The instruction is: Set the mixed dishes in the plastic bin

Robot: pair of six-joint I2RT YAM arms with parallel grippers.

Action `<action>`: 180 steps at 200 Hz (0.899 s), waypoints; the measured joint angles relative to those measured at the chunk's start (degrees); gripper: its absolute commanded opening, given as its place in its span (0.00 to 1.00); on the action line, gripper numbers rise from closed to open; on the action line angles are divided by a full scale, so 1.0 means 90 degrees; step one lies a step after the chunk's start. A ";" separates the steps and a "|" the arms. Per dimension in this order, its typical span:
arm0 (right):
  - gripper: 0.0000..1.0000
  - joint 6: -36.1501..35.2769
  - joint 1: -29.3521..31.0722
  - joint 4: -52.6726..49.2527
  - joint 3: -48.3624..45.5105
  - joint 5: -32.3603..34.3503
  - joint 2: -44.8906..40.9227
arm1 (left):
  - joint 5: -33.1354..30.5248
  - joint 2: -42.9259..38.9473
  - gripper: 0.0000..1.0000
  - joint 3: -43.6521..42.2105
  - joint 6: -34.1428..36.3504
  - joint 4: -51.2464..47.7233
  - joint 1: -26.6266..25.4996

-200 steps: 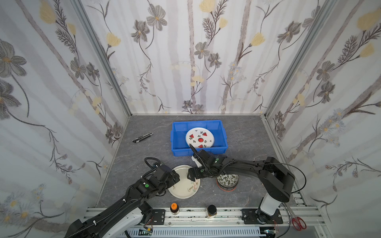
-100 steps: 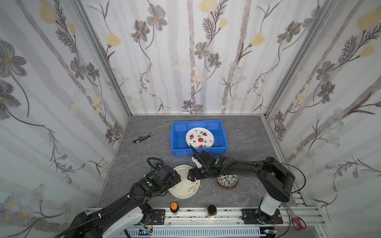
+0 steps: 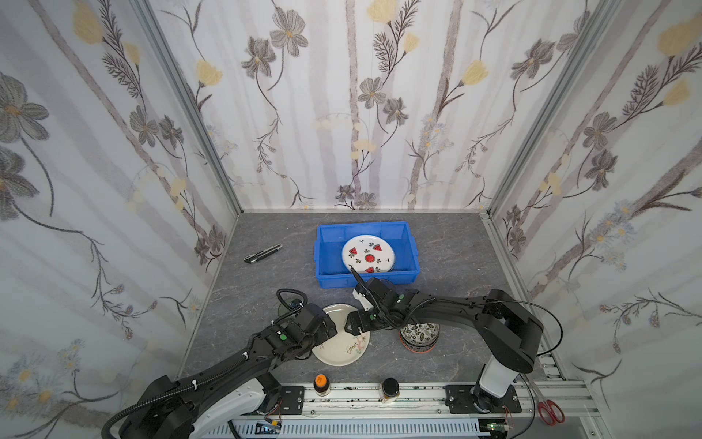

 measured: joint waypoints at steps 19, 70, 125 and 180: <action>0.90 0.0000 0.0000 0.0002 -0.0022 -0.0002 -0.0015 | -0.0017 0.0078 1.00 0.0022 0.0000 0.0039 -0.0012; 0.88 0.0044 -0.0007 -0.0061 -0.0041 0.0044 -0.0063 | -0.0095 0.0233 1.00 0.0121 0.0000 0.0107 -0.0073; 0.87 0.0046 -0.0029 -0.0078 -0.0046 0.0134 -0.0325 | -0.0129 0.0549 1.00 0.0194 0.0000 0.0168 -0.0163; 0.84 0.0119 -0.0066 -0.0049 -0.0180 0.0148 -0.0495 | -0.0206 0.0816 1.00 0.0282 0.0007 0.0304 -0.0233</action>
